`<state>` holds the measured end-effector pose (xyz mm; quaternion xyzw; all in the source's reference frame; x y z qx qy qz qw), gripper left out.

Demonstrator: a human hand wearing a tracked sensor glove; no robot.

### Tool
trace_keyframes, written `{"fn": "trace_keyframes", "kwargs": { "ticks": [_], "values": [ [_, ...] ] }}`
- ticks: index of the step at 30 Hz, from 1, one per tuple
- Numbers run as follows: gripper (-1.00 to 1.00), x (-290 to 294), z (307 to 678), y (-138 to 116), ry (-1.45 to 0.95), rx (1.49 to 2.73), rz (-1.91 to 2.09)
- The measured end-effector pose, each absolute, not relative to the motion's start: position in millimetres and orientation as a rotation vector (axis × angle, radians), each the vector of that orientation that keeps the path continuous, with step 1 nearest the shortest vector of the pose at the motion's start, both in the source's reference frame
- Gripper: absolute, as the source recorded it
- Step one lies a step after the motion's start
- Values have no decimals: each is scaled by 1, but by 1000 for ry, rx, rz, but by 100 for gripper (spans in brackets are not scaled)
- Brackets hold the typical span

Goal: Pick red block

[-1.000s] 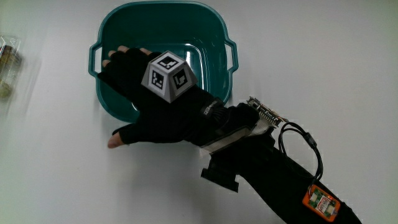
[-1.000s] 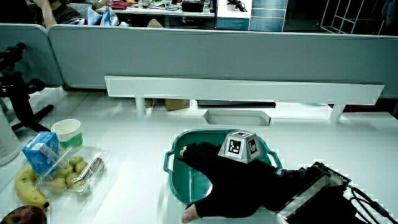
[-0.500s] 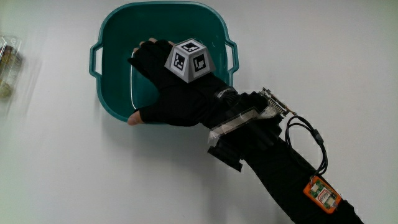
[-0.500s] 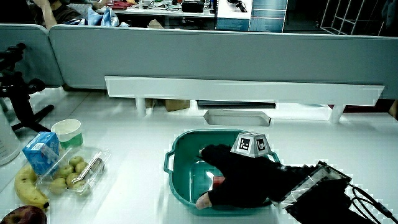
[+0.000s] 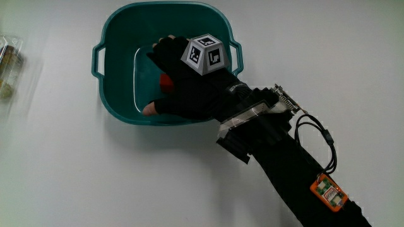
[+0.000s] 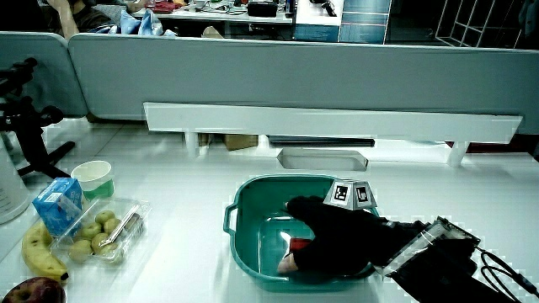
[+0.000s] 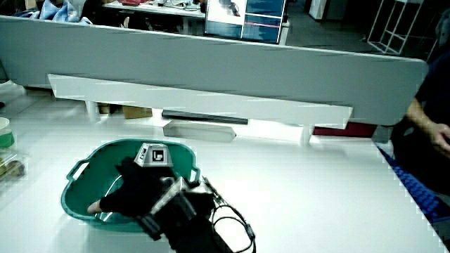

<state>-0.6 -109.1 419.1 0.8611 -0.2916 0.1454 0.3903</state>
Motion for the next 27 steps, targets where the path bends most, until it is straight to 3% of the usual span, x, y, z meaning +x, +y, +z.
{"fn": "trace_keyframes", "kwargs": {
  "ticks": [27],
  "values": [
    [0,10,440,-119,-645,2180,232]
  ]
}}
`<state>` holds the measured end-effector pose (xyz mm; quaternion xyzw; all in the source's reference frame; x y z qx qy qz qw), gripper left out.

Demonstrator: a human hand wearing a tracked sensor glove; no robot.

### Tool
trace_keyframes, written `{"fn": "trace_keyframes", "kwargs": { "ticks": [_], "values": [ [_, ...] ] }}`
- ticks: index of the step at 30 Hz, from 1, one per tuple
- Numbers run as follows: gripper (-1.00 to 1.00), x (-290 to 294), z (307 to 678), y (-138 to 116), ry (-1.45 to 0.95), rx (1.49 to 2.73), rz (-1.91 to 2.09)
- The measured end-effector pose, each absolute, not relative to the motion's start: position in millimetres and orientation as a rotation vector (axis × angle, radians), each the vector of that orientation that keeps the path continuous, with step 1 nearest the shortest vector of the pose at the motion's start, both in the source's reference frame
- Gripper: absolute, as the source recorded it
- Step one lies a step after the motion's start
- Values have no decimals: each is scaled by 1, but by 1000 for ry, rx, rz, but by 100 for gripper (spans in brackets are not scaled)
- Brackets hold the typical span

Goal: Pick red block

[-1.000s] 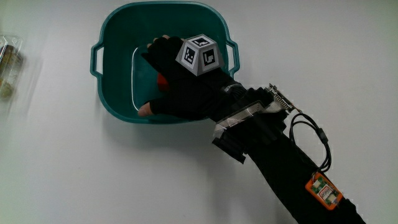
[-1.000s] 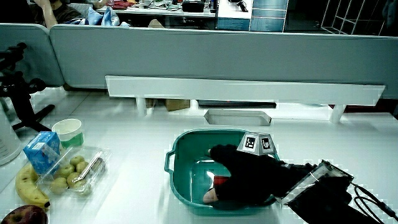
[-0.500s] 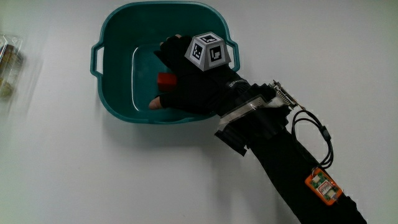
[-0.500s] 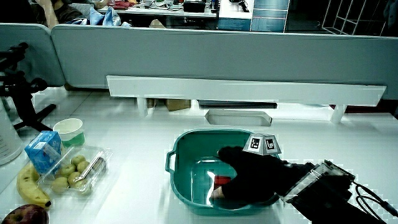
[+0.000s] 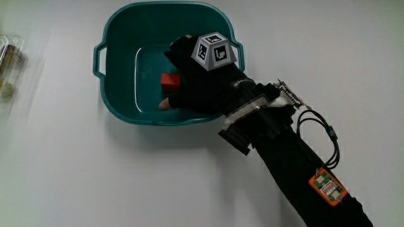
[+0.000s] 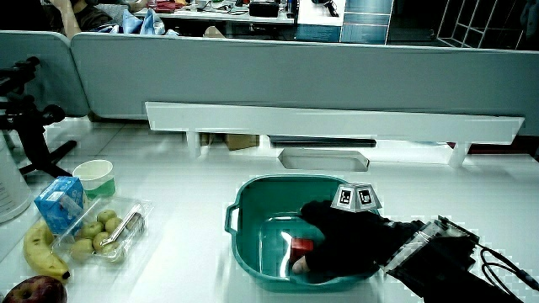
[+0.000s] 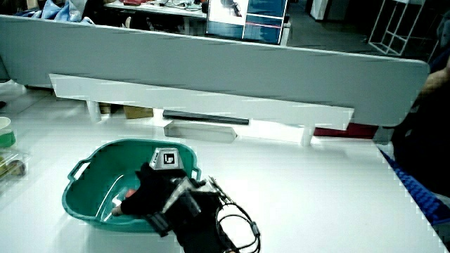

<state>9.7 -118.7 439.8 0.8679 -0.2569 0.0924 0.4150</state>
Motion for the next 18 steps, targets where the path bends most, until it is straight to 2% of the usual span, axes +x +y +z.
{"fn": "trace_keyframes", "kwargs": {
  "ticks": [13,18],
  "values": [
    [0,6,442,-118,-642,2171,160],
    [10,6,442,-118,-643,2191,161]
  ]
}}
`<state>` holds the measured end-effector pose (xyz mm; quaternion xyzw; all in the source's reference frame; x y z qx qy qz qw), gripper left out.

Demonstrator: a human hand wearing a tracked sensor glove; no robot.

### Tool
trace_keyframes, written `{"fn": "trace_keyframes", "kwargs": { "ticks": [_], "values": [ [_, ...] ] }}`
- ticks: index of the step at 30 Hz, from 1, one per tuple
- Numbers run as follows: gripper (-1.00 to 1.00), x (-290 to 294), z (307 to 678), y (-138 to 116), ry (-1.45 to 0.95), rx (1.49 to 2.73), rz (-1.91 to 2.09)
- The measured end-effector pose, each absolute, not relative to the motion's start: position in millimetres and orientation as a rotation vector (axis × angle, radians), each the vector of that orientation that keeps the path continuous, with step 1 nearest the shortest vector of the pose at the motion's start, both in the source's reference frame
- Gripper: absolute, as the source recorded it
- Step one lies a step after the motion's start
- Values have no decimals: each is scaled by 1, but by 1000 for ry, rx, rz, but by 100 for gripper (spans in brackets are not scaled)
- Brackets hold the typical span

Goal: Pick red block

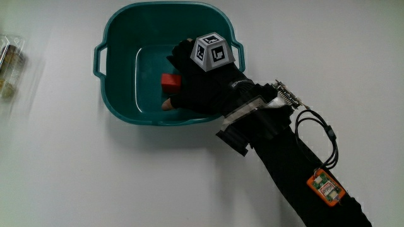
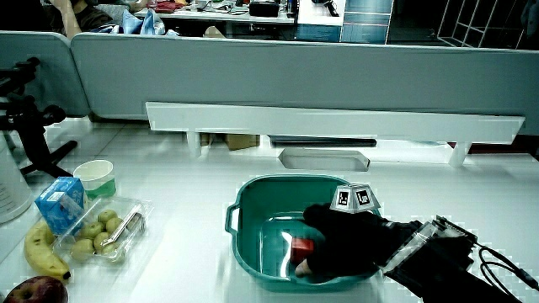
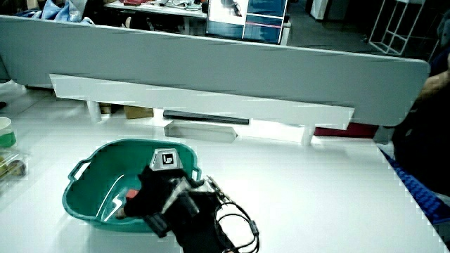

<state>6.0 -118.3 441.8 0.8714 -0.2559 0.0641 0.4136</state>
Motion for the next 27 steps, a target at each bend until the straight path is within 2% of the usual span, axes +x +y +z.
{"fn": "trace_keyframes", "kwargs": {
  "ticks": [27],
  "values": [
    [65,4,442,-120,-662,2243,180]
  ]
}}
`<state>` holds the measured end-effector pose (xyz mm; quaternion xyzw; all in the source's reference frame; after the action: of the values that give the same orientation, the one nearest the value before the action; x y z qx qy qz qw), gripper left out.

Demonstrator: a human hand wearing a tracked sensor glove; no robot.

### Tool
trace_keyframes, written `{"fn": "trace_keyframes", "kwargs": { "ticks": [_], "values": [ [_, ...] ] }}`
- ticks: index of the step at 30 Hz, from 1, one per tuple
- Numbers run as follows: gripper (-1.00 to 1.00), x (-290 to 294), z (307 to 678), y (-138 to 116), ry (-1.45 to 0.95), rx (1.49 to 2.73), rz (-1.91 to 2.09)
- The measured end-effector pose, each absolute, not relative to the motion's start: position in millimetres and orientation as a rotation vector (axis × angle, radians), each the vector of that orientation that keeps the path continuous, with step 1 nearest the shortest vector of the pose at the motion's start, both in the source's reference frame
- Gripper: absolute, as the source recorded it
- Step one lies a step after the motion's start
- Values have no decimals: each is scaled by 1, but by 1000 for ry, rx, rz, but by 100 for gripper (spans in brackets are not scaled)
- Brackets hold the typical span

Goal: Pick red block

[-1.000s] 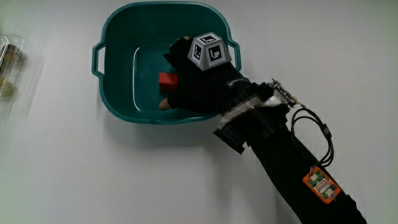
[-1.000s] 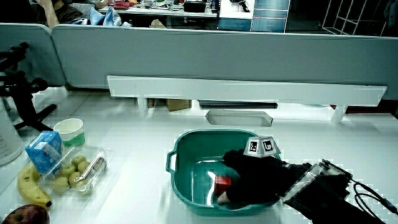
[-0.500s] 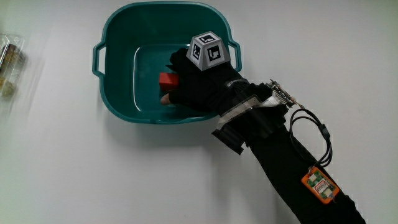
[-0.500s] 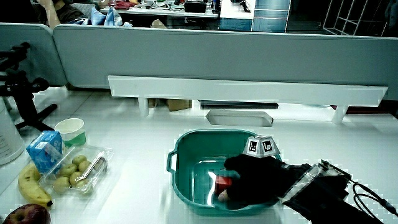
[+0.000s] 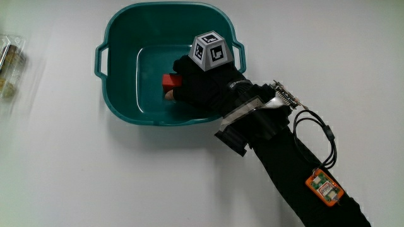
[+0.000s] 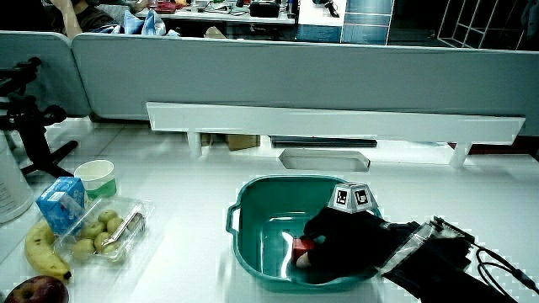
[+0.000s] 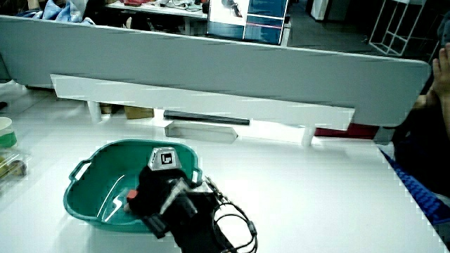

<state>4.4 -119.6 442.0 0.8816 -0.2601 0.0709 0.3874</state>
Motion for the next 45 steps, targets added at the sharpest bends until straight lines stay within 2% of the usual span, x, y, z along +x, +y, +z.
{"fn": "trace_keyframes", "kwargs": {
  "ticks": [17,34,45],
  "values": [
    [100,2,441,-121,-668,2249,147],
    [100,-2,439,-118,-715,2276,103],
    [100,-1,426,-117,-742,2292,123]
  ]
}}
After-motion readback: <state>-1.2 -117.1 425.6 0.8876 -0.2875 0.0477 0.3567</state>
